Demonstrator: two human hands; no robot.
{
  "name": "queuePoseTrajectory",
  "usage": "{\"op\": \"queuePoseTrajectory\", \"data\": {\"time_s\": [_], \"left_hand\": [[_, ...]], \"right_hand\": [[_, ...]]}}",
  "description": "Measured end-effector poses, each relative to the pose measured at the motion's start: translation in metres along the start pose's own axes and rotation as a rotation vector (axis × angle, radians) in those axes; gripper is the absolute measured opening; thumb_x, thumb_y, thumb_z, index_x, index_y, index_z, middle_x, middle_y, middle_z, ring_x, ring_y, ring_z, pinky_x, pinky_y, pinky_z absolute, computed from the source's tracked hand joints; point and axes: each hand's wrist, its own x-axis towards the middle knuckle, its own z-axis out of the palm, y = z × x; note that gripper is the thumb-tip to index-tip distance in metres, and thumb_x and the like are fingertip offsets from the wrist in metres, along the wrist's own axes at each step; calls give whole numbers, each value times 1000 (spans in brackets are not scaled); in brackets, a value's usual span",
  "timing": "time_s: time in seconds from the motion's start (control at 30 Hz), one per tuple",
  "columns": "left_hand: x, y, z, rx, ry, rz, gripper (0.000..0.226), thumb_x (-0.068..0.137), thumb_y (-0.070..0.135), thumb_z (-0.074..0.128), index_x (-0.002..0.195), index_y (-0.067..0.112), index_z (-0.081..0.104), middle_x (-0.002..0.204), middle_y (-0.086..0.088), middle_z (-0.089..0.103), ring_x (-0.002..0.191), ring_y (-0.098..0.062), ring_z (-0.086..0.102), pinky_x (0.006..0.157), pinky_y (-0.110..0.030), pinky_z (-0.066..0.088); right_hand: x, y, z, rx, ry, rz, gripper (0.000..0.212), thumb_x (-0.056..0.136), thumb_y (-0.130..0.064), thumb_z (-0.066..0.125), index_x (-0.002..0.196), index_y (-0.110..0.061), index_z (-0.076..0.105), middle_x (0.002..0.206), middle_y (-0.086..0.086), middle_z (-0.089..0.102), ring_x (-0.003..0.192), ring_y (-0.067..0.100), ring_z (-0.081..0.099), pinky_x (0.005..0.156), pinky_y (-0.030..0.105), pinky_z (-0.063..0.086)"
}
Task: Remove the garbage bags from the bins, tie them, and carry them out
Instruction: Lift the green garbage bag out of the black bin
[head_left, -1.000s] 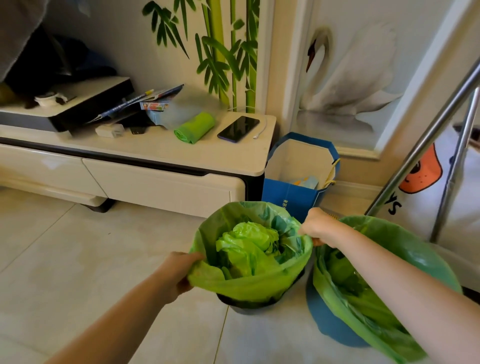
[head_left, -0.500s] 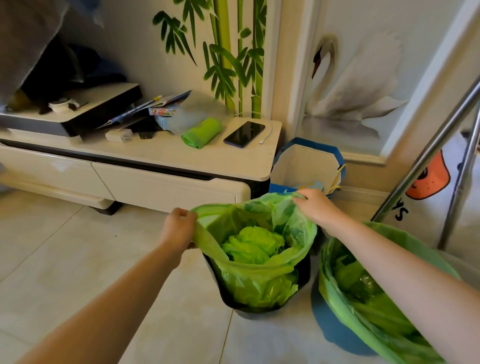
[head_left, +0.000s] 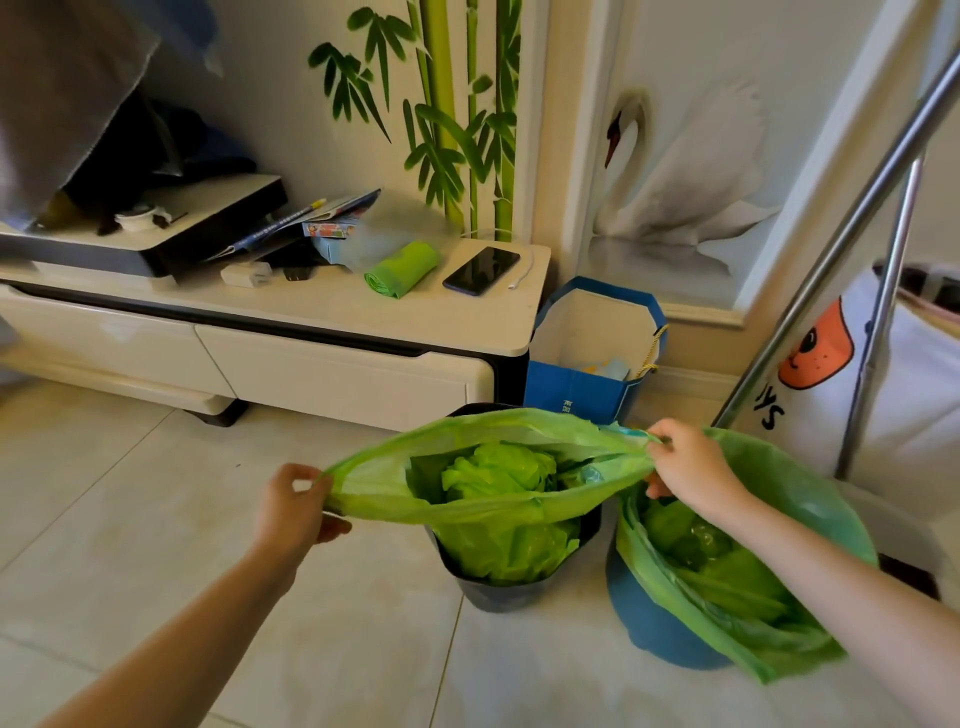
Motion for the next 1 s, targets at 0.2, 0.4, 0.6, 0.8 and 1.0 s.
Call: {"op": "queuePoseTrajectory", "data": {"time_s": [0.2, 0.4, 0.6, 0.8, 1.0], "left_hand": [[-20, -1, 5, -115, -286, -284, 32, 93, 36, 56, 104, 7, 50, 92, -23, 69, 71, -37, 71, 62, -39, 61], [-23, 21, 15, -152, -318, -157, 15, 97, 3, 44, 110, 1, 52, 79, -22, 64, 50, -24, 68, 49, -30, 59], [-19, 52, 28, -175, -357, -66, 20, 97, 4, 46, 111, -2, 60, 82, -17, 65, 51, -16, 68, 49, -21, 56], [-17, 86, 36, -238, -313, 37, 15, 97, 2, 45, 99, -3, 59, 79, -16, 65, 51, -15, 67, 55, -23, 58], [-26, 128, 30, -319, -295, 106, 14, 98, 3, 45, 99, 0, 58, 84, -16, 63, 66, -21, 66, 64, -25, 60]], "right_hand": [[-15, -9, 0, -86, -150, 99, 45, 93, -24, 52, 134, -14, 39, 94, 4, 59, 67, 20, 68, 44, 26, 51], [-9, -34, 13, -95, -141, 46, 39, 100, -26, 42, 121, 5, 55, 63, 5, 42, 48, 18, 41, 43, 28, 38], [0, -59, 6, 4, 44, 6, 35, 100, -20, 43, 69, -6, 51, 57, 5, 38, 54, 22, 38, 56, 31, 31], [8, -83, -21, 113, 200, -19, 45, 100, -16, 42, 55, -13, 36, 56, 1, 30, 53, 19, 31, 50, 32, 21], [7, -111, -53, 186, 306, -112, 44, 99, -16, 42, 55, -14, 37, 57, 3, 37, 57, 20, 36, 55, 33, 25]]}}
